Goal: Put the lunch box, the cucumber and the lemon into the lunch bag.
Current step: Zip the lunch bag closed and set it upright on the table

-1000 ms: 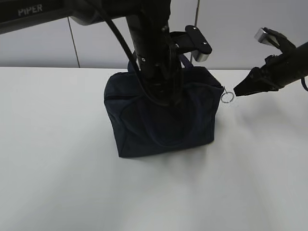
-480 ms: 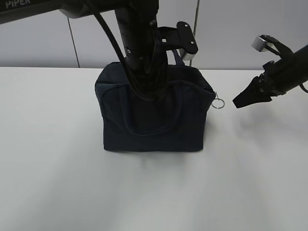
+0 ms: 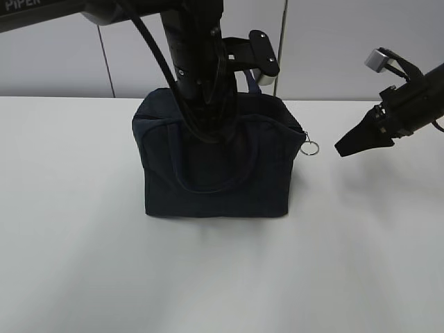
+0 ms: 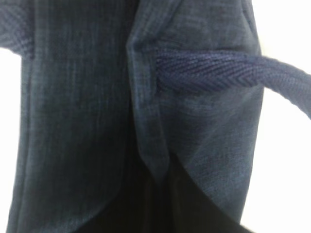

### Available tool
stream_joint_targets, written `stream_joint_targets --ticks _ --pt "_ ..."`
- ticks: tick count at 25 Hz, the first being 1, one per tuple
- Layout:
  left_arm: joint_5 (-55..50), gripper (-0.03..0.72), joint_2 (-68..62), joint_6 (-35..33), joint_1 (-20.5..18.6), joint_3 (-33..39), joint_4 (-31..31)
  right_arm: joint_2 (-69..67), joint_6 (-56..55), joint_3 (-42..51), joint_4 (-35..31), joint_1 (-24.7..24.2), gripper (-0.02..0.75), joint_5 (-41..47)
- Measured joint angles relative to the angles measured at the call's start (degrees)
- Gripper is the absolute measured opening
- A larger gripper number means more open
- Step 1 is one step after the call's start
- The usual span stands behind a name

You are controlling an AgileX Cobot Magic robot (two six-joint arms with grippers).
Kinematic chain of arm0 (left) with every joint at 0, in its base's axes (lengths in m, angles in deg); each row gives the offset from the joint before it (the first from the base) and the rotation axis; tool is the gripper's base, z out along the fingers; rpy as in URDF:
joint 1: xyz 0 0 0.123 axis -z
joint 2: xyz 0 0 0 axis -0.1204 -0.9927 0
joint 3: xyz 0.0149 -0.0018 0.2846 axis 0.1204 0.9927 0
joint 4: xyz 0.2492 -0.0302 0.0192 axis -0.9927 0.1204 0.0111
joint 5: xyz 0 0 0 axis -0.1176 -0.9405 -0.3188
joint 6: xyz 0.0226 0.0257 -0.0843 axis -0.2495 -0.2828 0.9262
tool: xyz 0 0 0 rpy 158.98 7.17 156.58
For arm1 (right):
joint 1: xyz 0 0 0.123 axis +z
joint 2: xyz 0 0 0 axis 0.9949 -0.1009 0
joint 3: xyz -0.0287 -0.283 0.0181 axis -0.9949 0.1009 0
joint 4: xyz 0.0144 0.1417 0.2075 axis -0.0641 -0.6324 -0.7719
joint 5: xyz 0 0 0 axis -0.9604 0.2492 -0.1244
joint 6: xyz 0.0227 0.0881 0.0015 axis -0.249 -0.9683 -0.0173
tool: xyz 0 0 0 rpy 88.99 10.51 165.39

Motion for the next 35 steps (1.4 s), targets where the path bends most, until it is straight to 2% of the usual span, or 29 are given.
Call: stream_joint_targets --ticks 4,10,25,35 --pt "0.00 -0.006 0.00 0.00 0.00 0.00 0.00 0.00 2.31 0.00 -2.76 0.62 0.374 -0.10" --pt "0.00 -0.006 0.00 0.00 0.00 0.00 0.00 0.00 3.56 0.00 -3.00 2.64 0.413 -1.33" --pt "0.00 -0.006 0.00 0.00 0.00 0.00 0.00 -1.70 5.19 0.00 -3.00 3.90 0.414 -2.17" --pt "0.00 -0.006 0.00 0.00 0.00 0.00 0.00 -3.29 13.54 0.00 -5.08 4.51 0.414 -3.04"
